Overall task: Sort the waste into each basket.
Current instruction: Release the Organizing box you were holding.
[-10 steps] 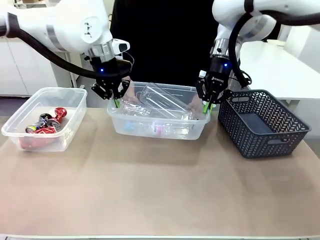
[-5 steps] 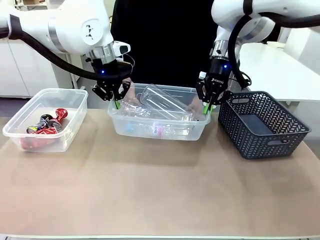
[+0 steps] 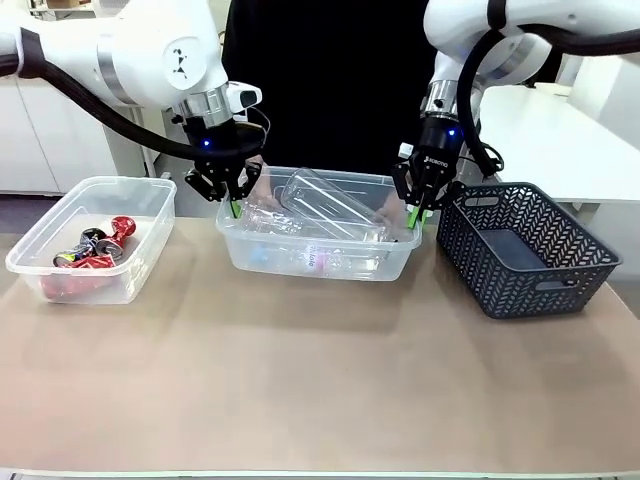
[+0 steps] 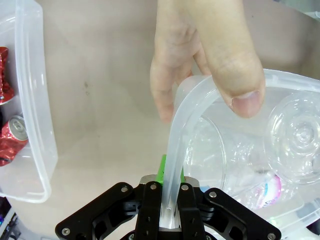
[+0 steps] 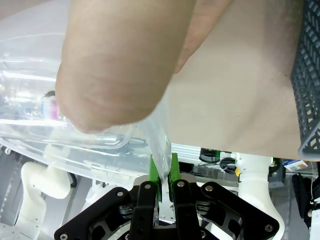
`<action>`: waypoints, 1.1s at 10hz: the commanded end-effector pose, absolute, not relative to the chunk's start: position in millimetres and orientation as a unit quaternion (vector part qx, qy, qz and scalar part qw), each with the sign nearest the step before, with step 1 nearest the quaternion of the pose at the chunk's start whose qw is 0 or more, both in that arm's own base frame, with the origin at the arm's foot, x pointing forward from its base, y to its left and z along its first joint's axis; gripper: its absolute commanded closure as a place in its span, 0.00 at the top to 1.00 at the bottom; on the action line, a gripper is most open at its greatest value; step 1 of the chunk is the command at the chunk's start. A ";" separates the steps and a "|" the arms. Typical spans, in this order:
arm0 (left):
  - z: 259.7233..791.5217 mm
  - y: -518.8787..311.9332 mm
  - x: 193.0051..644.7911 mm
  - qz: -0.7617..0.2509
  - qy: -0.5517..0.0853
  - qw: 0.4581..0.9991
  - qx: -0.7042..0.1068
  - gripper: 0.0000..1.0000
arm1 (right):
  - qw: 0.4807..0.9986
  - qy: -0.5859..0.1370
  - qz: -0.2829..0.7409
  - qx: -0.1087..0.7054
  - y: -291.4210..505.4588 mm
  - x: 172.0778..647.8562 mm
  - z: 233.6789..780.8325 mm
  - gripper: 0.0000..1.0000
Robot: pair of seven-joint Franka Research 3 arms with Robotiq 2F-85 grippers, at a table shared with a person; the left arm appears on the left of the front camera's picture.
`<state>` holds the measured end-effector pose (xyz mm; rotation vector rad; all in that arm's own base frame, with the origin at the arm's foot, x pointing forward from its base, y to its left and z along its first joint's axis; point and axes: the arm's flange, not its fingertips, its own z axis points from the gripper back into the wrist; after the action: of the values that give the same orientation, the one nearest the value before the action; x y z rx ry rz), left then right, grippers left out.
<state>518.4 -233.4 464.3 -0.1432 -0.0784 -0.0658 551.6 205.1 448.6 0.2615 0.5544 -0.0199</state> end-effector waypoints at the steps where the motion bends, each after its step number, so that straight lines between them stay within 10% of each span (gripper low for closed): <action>1: 465.1 -233.6 518.6 -0.035 -0.042 0.996 -0.072 0.04 | 0.953 0.273 -0.010 0.129 205.0 551.7 448.6 0.09; 2: 464.3 -233.4 518.4 -0.033 -0.039 0.996 -0.072 0.43 | 0.961 0.235 -0.024 0.141 197.6 546.6 452.3 0.56; 3: 467.6 -233.4 515.5 -0.026 -0.044 0.996 -0.072 0.63 | 0.966 0.197 -0.047 0.158 193.0 541.9 457.5 0.63; 4: 474.4 -230.1 510.4 -0.021 -0.055 0.996 -0.070 1.00 | 0.971 0.153 -0.059 0.174 188.3 536.9 464.8 1.00; 7: 507.0 -213.5 487.0 -0.020 -0.104 0.989 -0.104 0.87 | 0.972 0.001 -0.100 0.212 165.7 513.3 492.5 0.86; 11: 524.0 -197.1 467.8 -0.092 -0.135 0.959 -0.231 1.00 | 0.960 -0.111 -0.085 0.241 142.1 485.1 505.7 1.00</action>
<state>474.9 -213.0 539.0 -0.3676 -0.3010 -0.0897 497.3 145.0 518.1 0.4514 -0.2002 -0.2113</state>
